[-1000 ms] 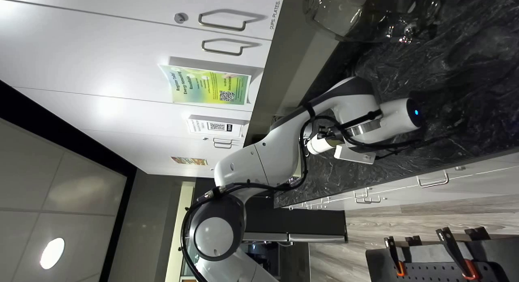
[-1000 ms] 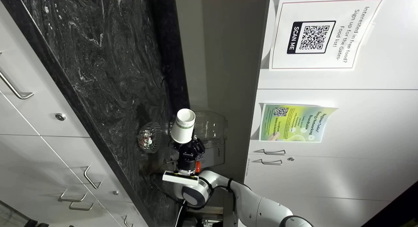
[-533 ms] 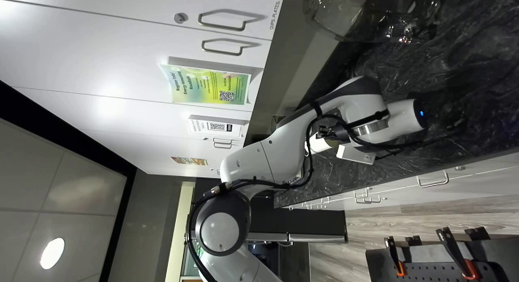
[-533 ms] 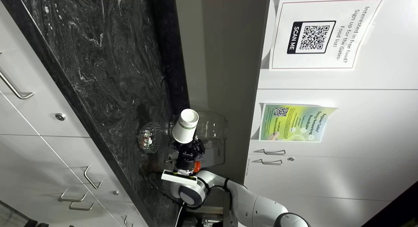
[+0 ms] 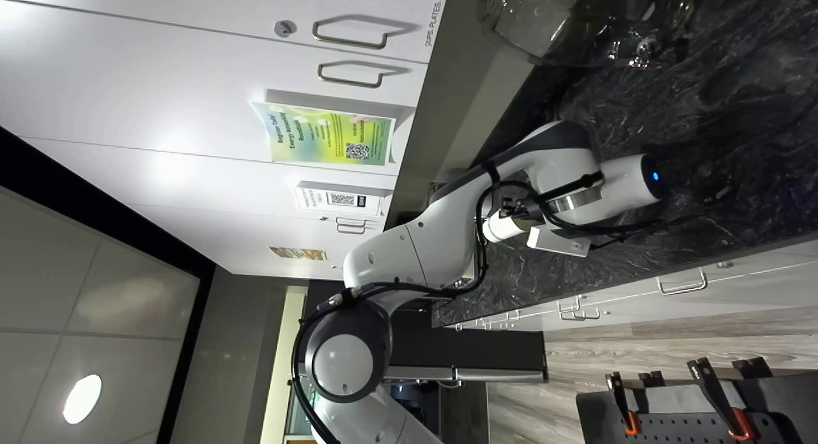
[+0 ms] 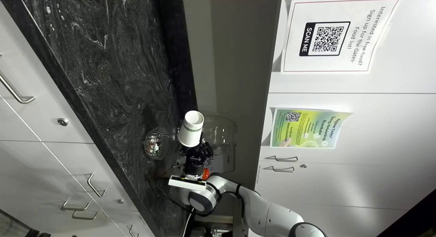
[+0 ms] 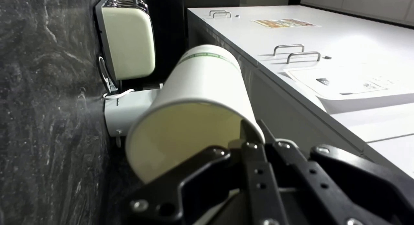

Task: Pour the things in the cup into the glass bowl

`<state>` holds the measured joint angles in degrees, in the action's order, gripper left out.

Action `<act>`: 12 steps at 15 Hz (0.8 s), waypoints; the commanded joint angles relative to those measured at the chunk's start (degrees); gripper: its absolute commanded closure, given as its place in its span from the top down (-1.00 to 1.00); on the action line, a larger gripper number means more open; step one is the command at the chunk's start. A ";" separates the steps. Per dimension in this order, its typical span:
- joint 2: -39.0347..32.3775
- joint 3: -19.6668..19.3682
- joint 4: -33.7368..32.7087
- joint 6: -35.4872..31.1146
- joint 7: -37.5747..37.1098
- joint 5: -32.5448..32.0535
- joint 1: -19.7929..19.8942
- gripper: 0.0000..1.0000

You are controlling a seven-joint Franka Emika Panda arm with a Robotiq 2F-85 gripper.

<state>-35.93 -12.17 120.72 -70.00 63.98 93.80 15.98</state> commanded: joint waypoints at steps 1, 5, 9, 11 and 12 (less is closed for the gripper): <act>7.98 -1.74 4.61 -6.60 -1.29 -0.55 -3.83 -0.98; 15.37 -1.70 7.30 -16.21 -3.72 -3.07 -7.20 -0.98; 22.69 -0.62 9.20 -28.61 -10.50 -9.22 -10.52 -0.98; 25.51 0.51 9.72 -34.11 -14.93 -13.71 -11.83 -0.98; 26.68 1.13 9.84 -36.65 -17.20 -16.17 -12.44 -0.98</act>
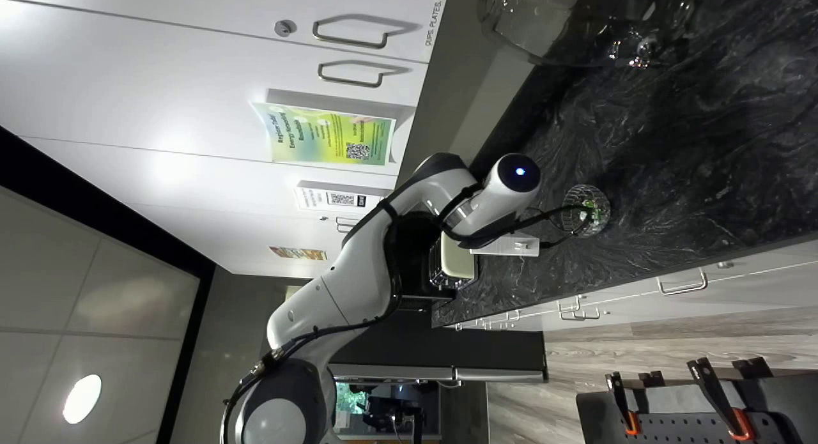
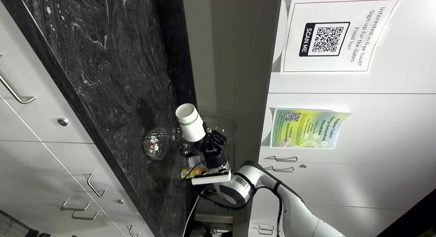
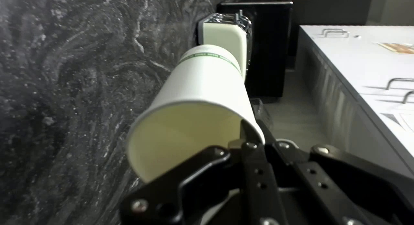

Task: Pour the things in the cup into the glass bowl

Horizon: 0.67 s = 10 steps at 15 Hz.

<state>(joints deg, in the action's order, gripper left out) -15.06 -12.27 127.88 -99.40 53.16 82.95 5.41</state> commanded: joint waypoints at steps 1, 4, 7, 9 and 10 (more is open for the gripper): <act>6.71 1.94 2.80 -9.29 -8.52 -7.73 -2.30 -0.98; 8.32 4.47 2.77 -16.93 -14.81 -14.82 -3.54 -0.98; 7.64 6.89 2.04 -24.36 -19.97 -20.92 -4.55 -0.98; 6.79 8.30 1.69 -28.89 -22.69 -24.88 -5.12 -0.98; 6.20 8.93 1.44 -31.42 -23.92 -27.11 -5.44 -0.98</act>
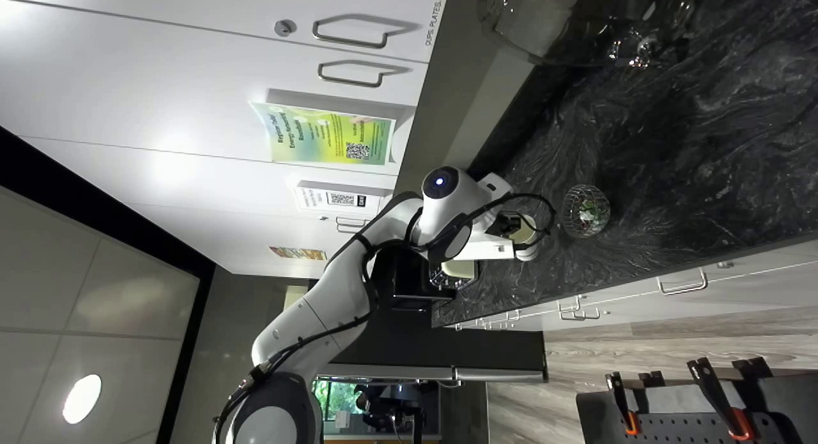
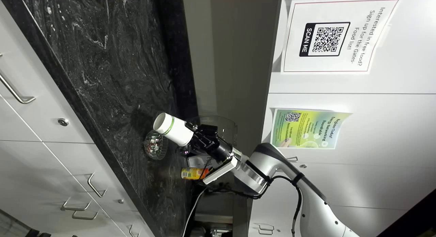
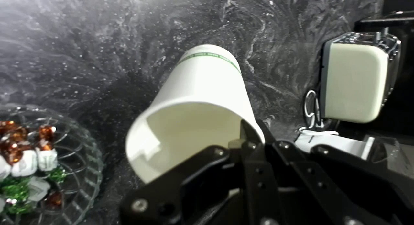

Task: Pour the things in the cup into the glass bowl

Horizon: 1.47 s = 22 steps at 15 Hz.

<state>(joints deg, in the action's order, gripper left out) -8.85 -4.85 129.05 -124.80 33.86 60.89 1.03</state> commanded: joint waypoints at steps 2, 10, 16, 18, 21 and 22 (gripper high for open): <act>-1.03 2.67 0.08 -10.88 -7.27 -9.48 -1.49 -0.98; -6.01 6.49 -0.84 -25.84 -14.73 -24.94 -1.67 -0.98; -8.56 9.54 -1.23 -32.92 -16.26 -31.68 -1.11 -0.98; -8.31 10.40 -0.85 -33.69 -17.19 -33.77 -0.84 -0.44; -6.73 11.68 0.54 -34.78 -17.34 -35.35 -0.58 -0.14; -5.74 12.20 1.26 -34.98 -17.03 -35.39 -0.46 0.03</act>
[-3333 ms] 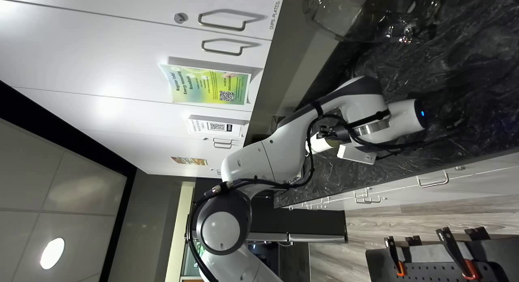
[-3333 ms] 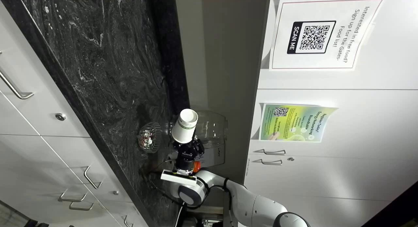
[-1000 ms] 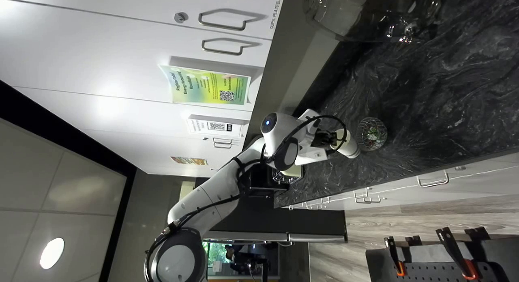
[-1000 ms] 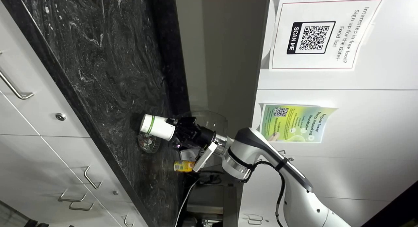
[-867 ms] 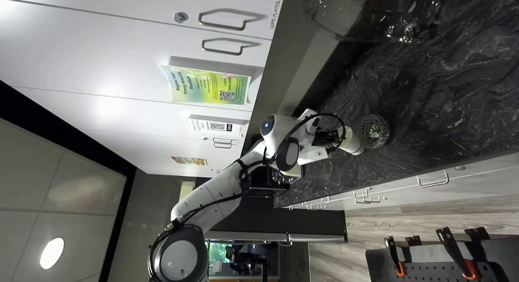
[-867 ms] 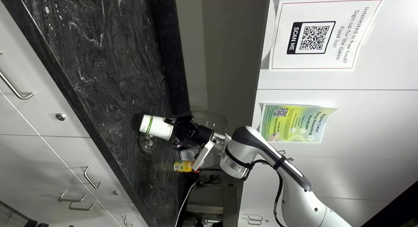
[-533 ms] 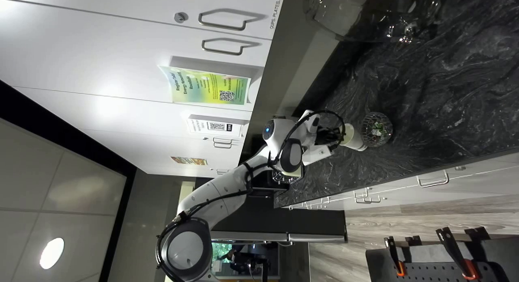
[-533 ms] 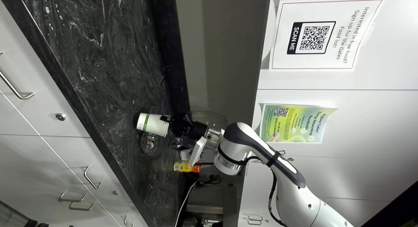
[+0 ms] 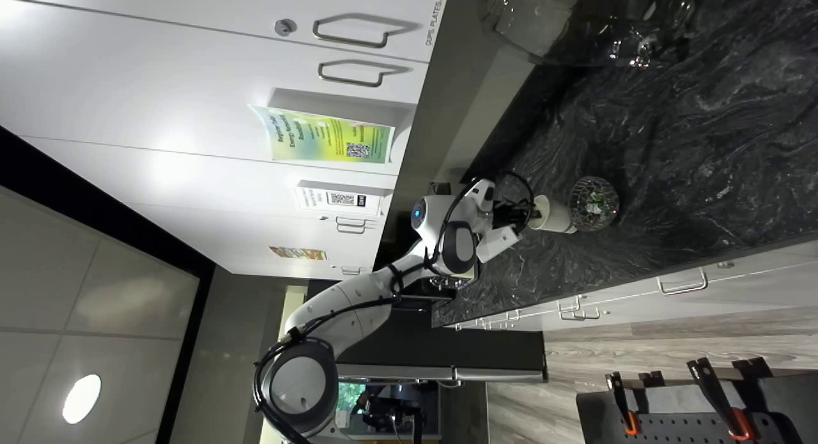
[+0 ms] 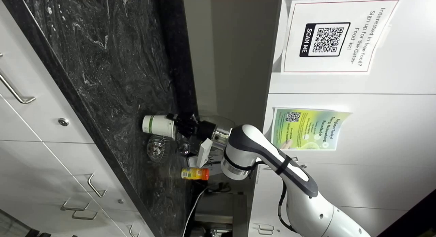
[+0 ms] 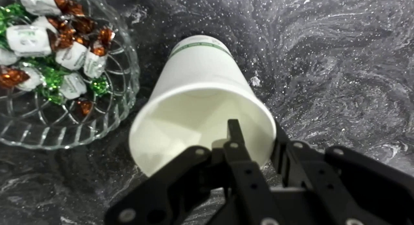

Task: Pour the things in the cup into the glass bowl

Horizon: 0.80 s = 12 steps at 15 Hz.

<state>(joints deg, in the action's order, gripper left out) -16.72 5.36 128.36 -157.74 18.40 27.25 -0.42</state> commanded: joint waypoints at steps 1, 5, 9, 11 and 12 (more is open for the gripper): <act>2.53 2.48 2.23 -2.27 -1.35 -1.67 1.15 0.16; 6.65 4.09 4.88 -1.85 -1.01 -0.68 1.48 0.78; 12.94 5.30 7.89 2.09 0.40 5.12 2.15 1.00; 15.72 4.49 8.97 4.14 1.23 7.96 1.30 1.00; 16.90 3.86 9.41 5.10 1.46 9.06 0.74 1.00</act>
<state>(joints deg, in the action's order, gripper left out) -5.56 9.61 134.57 -155.94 18.79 32.87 0.53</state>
